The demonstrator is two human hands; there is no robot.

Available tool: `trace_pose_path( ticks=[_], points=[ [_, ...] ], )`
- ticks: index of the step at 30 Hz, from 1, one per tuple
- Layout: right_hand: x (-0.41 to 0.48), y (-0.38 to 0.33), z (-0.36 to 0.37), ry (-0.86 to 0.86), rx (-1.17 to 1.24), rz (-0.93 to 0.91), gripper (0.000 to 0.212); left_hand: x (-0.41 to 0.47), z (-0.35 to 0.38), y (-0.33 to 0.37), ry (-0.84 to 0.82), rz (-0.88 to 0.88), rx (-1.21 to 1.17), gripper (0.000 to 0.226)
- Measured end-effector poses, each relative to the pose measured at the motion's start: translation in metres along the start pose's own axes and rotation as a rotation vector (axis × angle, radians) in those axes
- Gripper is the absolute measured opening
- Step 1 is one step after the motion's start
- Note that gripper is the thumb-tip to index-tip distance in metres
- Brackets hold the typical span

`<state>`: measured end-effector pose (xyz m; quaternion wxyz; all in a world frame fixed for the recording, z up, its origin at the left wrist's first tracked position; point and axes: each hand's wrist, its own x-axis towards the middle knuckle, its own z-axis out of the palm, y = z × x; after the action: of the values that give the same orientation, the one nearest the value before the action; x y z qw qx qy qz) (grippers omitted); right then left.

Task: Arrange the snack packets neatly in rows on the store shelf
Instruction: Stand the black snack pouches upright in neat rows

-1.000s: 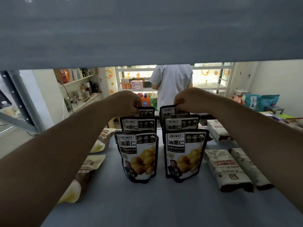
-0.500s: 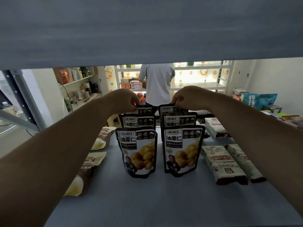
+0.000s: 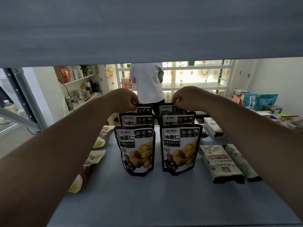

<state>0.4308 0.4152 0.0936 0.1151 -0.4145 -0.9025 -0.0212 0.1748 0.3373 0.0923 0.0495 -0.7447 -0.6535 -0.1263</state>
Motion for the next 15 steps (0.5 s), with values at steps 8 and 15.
trace_pose_path(
  ticks=[8,15],
  points=[
    [-0.029,0.004,-0.003,0.239,0.043,-0.242,0.019,-0.03,-0.015,0.011,0.242,0.035,-0.178,0.013],
    [-0.05,-0.001,0.004,0.022,0.113,-0.237,0.027,-0.051,-0.011,0.023,-0.058,0.1,-0.037,0.027]
  ],
)
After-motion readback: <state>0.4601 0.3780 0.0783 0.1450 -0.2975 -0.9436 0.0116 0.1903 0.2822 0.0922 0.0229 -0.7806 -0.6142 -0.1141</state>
